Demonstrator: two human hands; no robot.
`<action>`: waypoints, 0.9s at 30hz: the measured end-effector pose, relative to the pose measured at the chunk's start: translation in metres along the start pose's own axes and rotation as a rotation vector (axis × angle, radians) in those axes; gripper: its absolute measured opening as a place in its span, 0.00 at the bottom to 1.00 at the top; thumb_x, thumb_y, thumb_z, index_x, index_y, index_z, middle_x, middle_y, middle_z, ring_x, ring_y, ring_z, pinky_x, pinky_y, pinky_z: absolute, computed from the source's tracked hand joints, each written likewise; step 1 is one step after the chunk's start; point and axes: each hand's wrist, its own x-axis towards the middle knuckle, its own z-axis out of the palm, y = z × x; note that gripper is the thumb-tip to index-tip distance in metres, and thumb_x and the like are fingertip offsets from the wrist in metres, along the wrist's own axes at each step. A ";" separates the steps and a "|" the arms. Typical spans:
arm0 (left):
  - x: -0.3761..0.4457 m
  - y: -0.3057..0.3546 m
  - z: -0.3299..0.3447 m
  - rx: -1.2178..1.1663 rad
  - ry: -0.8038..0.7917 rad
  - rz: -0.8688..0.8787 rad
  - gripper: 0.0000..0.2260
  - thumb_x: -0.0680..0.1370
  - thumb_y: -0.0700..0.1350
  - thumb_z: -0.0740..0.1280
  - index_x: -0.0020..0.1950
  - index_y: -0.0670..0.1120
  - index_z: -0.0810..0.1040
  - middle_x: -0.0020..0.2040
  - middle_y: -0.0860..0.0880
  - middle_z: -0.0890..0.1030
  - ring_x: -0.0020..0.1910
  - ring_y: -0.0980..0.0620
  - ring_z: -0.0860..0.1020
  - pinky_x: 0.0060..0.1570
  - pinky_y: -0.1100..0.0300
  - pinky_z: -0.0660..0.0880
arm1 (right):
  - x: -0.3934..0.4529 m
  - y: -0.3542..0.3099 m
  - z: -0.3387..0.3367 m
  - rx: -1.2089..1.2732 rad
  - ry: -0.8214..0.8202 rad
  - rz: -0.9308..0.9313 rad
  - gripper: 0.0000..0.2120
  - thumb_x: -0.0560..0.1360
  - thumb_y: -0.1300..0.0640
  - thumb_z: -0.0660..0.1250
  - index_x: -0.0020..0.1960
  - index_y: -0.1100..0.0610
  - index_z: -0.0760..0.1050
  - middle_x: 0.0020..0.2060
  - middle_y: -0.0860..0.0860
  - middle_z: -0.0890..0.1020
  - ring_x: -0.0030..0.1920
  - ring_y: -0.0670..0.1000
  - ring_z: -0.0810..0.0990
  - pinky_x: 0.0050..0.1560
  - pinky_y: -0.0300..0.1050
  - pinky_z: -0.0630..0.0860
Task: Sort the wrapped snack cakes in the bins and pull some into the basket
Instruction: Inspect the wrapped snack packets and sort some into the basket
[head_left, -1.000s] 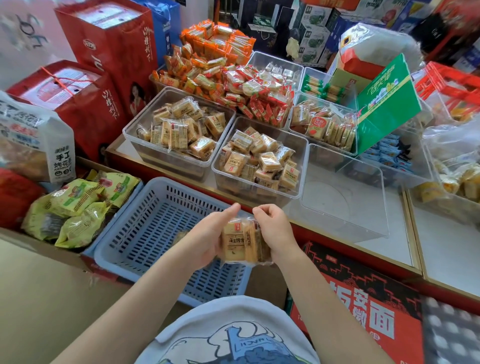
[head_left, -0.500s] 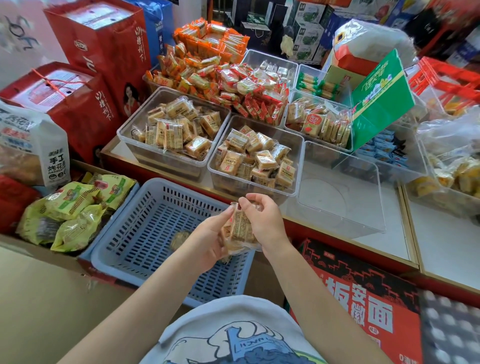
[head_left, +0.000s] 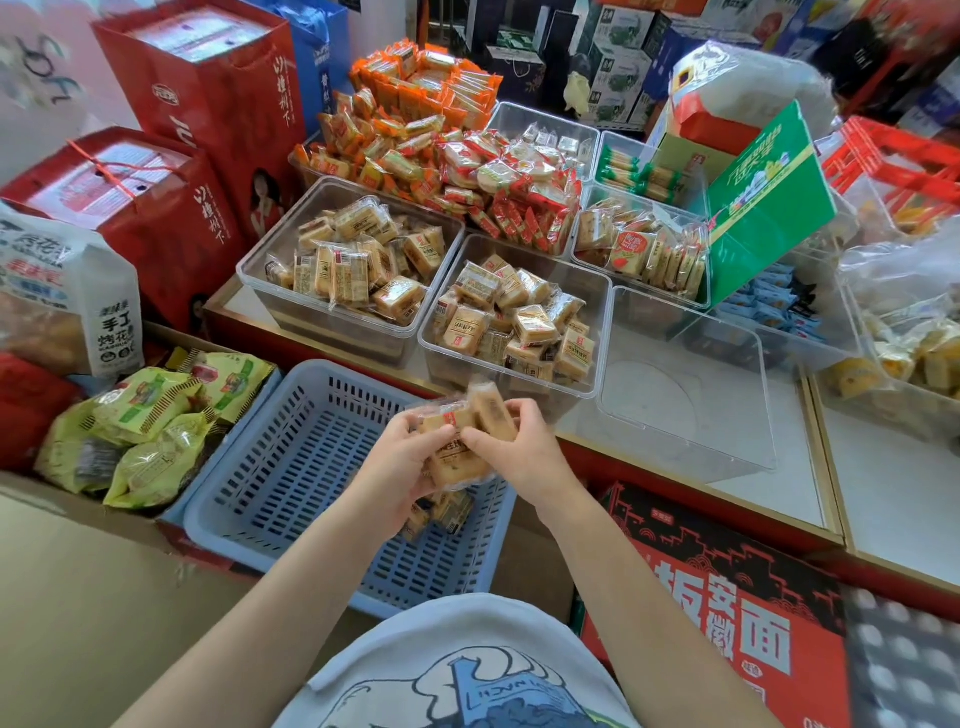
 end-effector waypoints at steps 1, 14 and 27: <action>0.000 0.000 -0.002 0.000 0.001 0.006 0.16 0.81 0.41 0.69 0.68 0.43 0.72 0.59 0.39 0.84 0.54 0.42 0.85 0.50 0.46 0.83 | 0.001 0.000 -0.001 0.018 -0.007 0.030 0.20 0.77 0.51 0.73 0.63 0.52 0.67 0.54 0.49 0.77 0.53 0.45 0.79 0.50 0.40 0.79; -0.007 0.011 -0.002 -0.274 -0.141 -0.168 0.26 0.75 0.56 0.74 0.65 0.40 0.79 0.48 0.44 0.84 0.37 0.52 0.82 0.35 0.61 0.79 | 0.003 -0.005 0.002 0.366 -0.022 0.138 0.11 0.82 0.51 0.65 0.58 0.57 0.79 0.50 0.57 0.86 0.53 0.58 0.85 0.57 0.58 0.81; -0.002 0.016 -0.010 -0.323 -0.057 -0.195 0.23 0.87 0.56 0.53 0.68 0.42 0.78 0.61 0.38 0.84 0.61 0.38 0.81 0.55 0.44 0.79 | 0.006 -0.005 0.000 0.372 0.075 0.136 0.10 0.83 0.53 0.60 0.54 0.56 0.79 0.47 0.54 0.82 0.49 0.52 0.80 0.53 0.50 0.76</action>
